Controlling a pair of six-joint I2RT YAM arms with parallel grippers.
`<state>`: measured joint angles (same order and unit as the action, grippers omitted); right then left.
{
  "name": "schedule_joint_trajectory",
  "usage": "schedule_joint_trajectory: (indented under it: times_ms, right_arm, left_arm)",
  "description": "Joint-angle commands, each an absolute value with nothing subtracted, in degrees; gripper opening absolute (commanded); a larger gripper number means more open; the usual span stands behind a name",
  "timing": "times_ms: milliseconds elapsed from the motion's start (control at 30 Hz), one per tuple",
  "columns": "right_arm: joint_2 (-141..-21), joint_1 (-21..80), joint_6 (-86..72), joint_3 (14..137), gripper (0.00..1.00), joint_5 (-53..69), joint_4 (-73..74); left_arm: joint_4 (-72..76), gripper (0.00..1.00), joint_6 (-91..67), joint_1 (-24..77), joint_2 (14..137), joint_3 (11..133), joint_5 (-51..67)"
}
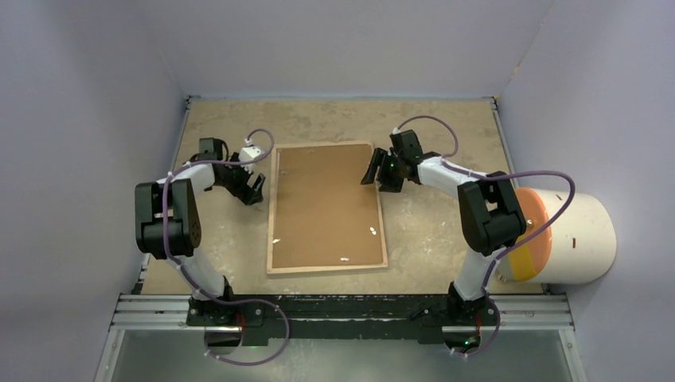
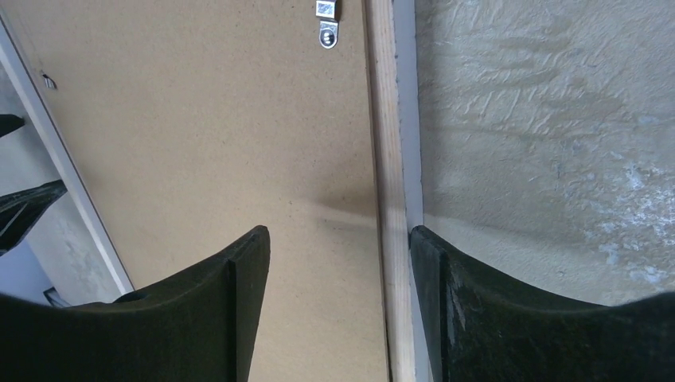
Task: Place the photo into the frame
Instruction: Turn over the photo frame item on the photo frame, then install the photo frame at the center of the board.
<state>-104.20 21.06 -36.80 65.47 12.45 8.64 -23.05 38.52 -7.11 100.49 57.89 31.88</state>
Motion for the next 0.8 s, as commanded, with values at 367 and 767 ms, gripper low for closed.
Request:
schedule_joint_trajectory:
  times_ms: [367, 767]
  right_arm:
    - [-99.4, 20.0, -39.1, 66.8, 0.67, 12.9, 6.9]
    - [-100.4, 20.0, -40.6, 65.0, 0.63, 16.1, 4.3]
  left_arm:
    - [-19.8, 0.83, 35.6, -4.0, 105.7, 56.5, 26.0]
    - [-18.4, 0.81, 35.1, -2.3, 105.6, 56.3, 24.0]
